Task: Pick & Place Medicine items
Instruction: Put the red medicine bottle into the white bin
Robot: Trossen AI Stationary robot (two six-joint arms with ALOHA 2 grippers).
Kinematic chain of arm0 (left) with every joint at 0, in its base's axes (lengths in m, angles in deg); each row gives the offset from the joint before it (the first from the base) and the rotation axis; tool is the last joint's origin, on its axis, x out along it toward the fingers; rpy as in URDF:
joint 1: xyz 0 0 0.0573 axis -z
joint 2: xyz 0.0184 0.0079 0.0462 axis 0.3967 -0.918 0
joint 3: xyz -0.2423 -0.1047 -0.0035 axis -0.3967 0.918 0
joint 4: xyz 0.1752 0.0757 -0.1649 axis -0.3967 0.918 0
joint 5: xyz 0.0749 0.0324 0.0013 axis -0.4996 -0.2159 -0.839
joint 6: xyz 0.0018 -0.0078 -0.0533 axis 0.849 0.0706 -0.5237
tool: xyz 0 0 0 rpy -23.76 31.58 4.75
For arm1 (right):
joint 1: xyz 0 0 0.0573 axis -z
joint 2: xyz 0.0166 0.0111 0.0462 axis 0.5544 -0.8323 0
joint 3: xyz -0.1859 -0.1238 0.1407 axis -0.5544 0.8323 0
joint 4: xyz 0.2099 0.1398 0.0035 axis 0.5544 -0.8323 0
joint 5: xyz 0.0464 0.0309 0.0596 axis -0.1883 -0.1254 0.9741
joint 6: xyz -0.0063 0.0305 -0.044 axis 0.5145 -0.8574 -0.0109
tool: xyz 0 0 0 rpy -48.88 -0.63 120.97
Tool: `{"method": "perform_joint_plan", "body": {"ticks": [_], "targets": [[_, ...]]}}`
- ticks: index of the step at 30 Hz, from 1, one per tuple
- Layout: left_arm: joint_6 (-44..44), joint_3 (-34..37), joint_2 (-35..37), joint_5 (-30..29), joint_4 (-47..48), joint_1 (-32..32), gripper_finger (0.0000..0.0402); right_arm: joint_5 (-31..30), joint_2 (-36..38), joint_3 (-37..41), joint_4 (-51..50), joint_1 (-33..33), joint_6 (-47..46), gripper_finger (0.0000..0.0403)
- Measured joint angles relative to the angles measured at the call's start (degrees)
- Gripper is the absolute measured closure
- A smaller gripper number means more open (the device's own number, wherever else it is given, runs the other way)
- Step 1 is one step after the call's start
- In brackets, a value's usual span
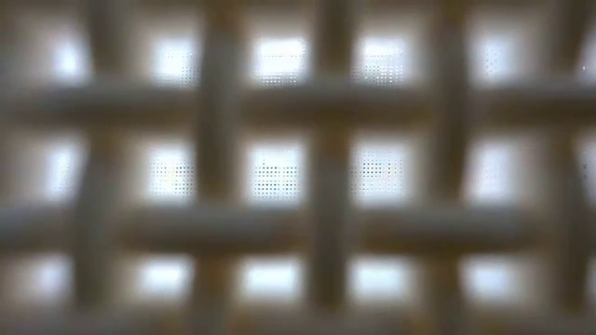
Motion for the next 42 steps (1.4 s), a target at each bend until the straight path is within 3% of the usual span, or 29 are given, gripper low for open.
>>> {"method": "perform_joint_plan", "body": {"ticks": [9,17,21,24,30,42], "targets": [[0.00,0.00,0.00,-0.01,0.00,-0.01,0.0106,-0.03,-5.97,-15.20,0.26,6.86,16.46,0.0280],[0.00,0.00,0.00,-0.01,0.00,0.01,0.0106,0.78,-14.91,-24.35,0.20,12.75,25.08,0.0286],[0.00,0.00,0.00,-0.01,0.00,0.01,0.0106,5.89,-20.38,-27.34,0.31,16.31,29.56,0.0275],[0.00,0.00,0.00,-0.01,0.00,-0.01,0.0106,9.19,-24.98,-28.86,0.32,19.81,29.03,0.0275],[0.00,0.00,0.00,-0.01,0.00,0.01,0.0106,9.68,-32.66,-32.04,-5.44,26.10,22.12,0.0284],[0.00,0.00,0.00,-0.01,0.00,0.00,0.0106,9.78,-44.66,-34.41,-8.24,28.24,17.41,0.0273]]}}
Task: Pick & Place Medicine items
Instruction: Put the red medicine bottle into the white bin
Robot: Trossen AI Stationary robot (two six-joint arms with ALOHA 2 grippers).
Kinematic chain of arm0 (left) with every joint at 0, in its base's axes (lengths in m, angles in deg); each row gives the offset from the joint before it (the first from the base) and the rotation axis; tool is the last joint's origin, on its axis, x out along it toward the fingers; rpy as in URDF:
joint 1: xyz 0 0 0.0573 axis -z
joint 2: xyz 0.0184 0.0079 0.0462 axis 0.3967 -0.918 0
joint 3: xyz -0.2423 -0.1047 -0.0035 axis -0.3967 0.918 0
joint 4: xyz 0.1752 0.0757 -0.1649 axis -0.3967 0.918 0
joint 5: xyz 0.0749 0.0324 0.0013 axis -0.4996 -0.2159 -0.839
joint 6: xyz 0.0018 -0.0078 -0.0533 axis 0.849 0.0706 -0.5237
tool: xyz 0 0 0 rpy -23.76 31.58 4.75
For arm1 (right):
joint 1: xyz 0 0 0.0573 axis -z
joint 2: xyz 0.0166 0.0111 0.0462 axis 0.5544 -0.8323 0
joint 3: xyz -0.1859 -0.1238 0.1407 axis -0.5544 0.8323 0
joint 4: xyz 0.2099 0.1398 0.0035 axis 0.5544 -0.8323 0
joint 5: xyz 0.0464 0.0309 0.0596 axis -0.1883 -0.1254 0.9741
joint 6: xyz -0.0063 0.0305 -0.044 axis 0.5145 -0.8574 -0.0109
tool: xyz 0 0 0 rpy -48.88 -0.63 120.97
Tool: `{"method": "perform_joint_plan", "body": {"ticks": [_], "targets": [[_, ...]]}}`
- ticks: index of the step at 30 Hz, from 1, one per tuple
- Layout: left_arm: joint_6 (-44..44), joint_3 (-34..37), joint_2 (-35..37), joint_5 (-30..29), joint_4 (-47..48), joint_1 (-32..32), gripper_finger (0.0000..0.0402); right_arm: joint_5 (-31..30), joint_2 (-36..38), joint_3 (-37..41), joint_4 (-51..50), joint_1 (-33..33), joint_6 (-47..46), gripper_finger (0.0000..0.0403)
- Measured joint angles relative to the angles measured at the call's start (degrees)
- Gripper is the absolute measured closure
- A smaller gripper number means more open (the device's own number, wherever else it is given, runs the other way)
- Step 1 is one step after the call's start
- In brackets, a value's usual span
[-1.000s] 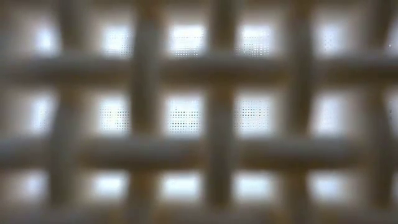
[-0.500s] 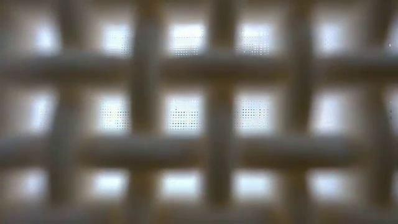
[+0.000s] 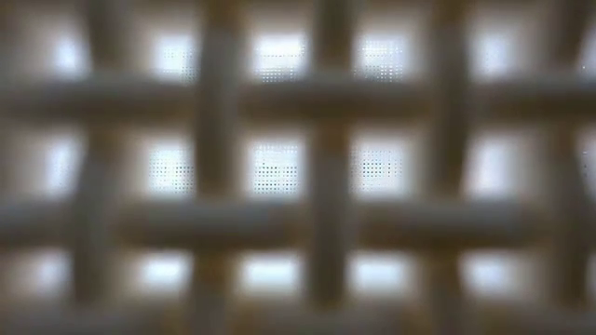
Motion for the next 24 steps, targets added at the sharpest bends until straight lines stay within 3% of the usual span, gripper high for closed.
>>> {"method": "perform_joint_plan", "body": {"ticks": [7,14,17,21,24], "targets": [[0.00,0.00,0.00,0.00,0.00,-0.01,0.0106,-0.06,-7.37,-2.21,0.36,0.62,-5.08,0.0278],[-2.69,0.00,-0.11,-1.92,-0.02,0.04,0.0106,-0.17,-12.82,-6.31,-0.28,1.80,-4.31,0.0266],[-10.21,0.00,-0.11,-1.72,-0.65,0.04,0.0106,-0.20,-14.25,-8.40,-0.39,2.65,-0.47,0.0267],[-30.29,-0.07,-0.11,0.37,-1.33,0.07,0.0106,-0.43,-15.20,-10.81,-0.41,3.74,5.32,0.0273],[-34.67,-0.07,-0.13,5.66,-1.72,0.18,0.0106,-0.06,-15.24,-11.90,-0.45,4.88,8.40,0.0276]]}}
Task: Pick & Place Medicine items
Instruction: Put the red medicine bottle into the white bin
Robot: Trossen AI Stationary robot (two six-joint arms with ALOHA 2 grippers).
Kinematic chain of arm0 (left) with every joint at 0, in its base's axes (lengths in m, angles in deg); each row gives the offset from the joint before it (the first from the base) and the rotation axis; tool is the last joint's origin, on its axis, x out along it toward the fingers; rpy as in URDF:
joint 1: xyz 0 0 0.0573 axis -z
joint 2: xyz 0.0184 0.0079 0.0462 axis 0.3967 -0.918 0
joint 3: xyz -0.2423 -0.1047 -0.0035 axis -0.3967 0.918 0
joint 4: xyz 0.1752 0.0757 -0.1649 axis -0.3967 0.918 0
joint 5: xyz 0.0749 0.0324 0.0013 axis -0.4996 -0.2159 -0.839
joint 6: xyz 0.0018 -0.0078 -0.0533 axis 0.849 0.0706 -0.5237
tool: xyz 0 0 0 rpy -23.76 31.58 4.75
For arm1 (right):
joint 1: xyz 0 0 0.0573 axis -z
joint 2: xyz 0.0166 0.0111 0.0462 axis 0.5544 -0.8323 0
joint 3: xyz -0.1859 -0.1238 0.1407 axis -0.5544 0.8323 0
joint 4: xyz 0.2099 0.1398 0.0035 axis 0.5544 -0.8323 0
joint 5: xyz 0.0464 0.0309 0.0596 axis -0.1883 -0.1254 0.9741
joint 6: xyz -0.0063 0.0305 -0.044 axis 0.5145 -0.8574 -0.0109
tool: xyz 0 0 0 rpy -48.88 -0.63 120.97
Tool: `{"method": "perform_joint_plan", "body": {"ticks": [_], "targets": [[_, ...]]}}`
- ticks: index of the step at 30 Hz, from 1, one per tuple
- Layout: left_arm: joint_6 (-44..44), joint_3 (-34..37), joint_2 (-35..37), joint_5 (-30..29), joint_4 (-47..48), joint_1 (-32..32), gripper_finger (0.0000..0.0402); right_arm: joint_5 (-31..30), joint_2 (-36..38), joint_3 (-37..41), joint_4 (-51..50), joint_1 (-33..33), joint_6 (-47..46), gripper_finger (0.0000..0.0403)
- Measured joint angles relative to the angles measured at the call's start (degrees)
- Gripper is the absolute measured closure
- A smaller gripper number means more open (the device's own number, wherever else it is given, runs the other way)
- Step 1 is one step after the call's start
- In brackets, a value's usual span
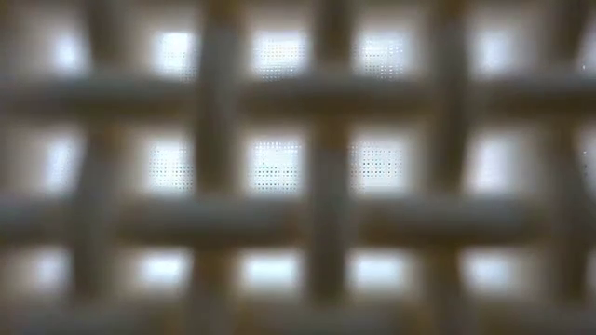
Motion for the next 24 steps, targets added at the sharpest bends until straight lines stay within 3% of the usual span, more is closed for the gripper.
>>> {"method": "perform_joint_plan", "body": {"ticks": [7,13,24], "targets": [[0.16,0.00,-0.02,-2.13,-0.83,4.97,0.0106,8.54,-0.02,-2.12,0.81,3.89,1.56,0.0270],[2.06,-0.07,-0.06,-7.56,-3.70,9.03,0.0106,8.94,-0.13,-2.10,0.64,5.90,1.98,0.0274],[1.22,-0.09,-3.67,-10.62,-4.85,11.71,0.0106,11.95,-0.24,-2.08,4.53,6.00,1.94,0.0268]]}}
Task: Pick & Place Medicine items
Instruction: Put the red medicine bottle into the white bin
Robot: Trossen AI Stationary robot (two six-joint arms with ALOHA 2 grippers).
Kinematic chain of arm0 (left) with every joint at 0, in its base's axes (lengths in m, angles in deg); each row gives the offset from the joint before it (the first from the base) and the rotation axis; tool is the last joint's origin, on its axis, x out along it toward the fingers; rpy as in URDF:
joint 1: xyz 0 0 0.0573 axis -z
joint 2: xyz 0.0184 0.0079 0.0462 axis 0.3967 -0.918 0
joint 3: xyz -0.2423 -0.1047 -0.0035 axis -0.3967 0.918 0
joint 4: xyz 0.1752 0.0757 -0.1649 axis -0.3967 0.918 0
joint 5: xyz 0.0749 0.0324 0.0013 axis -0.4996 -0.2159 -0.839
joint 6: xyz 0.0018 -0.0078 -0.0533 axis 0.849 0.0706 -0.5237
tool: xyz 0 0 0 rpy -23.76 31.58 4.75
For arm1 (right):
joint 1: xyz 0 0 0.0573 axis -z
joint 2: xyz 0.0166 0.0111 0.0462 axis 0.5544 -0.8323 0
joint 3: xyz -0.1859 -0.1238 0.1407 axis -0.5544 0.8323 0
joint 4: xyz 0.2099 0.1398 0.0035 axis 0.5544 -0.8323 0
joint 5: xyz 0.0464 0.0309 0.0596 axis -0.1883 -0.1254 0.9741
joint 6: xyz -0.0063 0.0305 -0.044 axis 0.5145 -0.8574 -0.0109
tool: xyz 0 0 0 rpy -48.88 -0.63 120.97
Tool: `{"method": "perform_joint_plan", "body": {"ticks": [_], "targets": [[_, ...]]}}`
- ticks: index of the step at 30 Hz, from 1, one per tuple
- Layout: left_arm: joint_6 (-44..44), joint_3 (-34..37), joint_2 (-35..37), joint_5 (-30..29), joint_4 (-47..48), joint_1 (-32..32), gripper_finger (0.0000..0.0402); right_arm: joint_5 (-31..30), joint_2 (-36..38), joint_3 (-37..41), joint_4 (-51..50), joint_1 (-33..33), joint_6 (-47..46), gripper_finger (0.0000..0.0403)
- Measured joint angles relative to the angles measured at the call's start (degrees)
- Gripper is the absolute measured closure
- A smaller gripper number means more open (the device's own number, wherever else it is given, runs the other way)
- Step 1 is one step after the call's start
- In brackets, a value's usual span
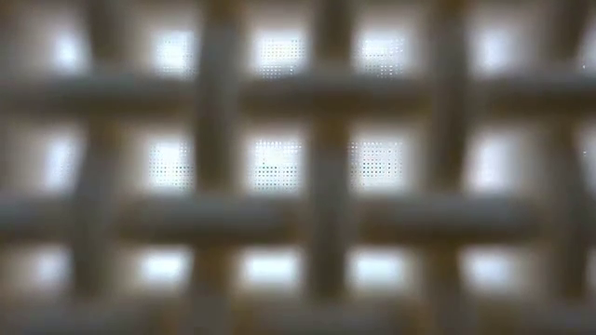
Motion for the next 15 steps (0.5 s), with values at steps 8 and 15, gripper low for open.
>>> {"method": "perform_joint_plan", "body": {"ticks": [8,15], "targets": [[0.03,-0.02,-1.58,0.00,-4.10,0.36,0.0106,0.02,-0.02,0.17,0.66,0.26,0.00,0.0274],[0.00,-0.02,-1.62,-0.48,-4.70,1.94,0.0106,2.08,-0.02,0.33,2.90,0.27,-0.02,0.0267]]}}
